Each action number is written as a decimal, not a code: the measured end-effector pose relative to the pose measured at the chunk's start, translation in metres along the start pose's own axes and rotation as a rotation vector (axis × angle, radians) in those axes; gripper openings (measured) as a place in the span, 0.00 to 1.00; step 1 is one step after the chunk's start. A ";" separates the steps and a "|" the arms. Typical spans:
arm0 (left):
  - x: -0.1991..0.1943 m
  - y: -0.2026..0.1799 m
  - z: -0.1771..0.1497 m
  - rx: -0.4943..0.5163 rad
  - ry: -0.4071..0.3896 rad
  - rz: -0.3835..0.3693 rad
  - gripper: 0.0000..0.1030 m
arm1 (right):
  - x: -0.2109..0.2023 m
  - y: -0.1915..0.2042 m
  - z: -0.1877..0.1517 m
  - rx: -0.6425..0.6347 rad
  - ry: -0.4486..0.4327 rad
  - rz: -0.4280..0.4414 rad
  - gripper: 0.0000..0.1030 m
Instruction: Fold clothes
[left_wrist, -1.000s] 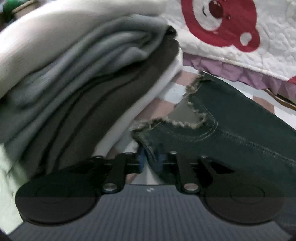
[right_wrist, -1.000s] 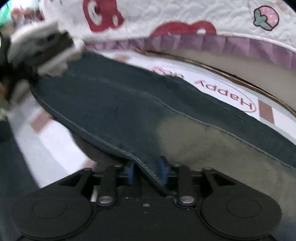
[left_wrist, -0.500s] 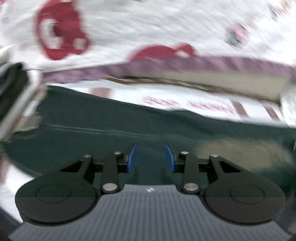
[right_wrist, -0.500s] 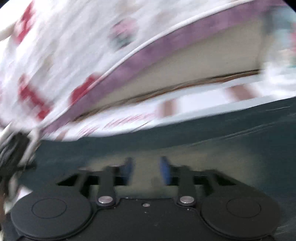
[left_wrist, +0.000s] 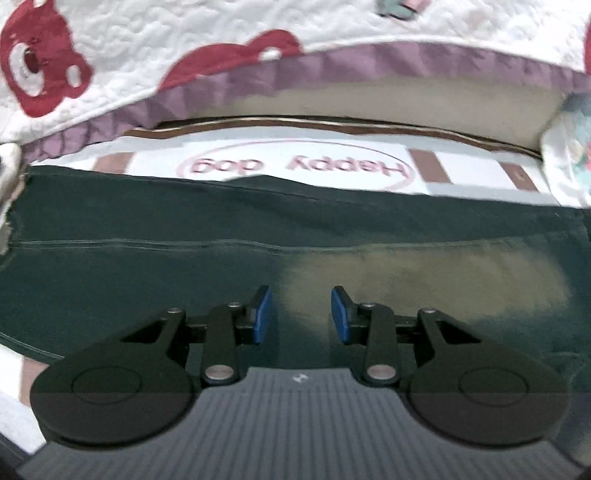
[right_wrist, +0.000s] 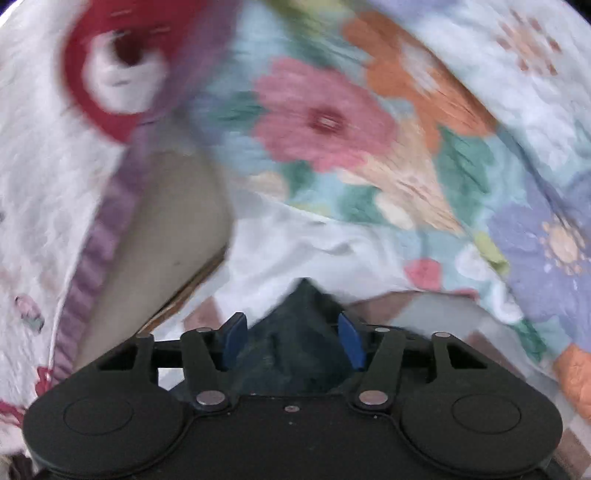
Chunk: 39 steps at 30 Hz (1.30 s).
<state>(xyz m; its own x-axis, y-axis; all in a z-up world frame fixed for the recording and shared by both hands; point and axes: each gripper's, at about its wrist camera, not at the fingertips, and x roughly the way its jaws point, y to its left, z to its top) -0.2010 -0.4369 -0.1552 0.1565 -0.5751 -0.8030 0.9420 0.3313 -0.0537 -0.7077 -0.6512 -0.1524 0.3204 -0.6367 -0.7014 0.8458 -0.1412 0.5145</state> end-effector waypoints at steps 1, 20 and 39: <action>0.000 -0.009 0.000 0.011 -0.006 -0.015 0.33 | 0.006 -0.007 0.001 0.015 0.020 -0.002 0.60; 0.007 -0.224 -0.008 0.170 -0.163 -0.562 0.34 | 0.042 0.015 -0.012 0.012 0.142 0.371 0.59; 0.038 -0.201 -0.018 0.260 -0.191 -0.382 0.39 | 0.092 -0.008 0.018 0.193 0.172 0.122 0.61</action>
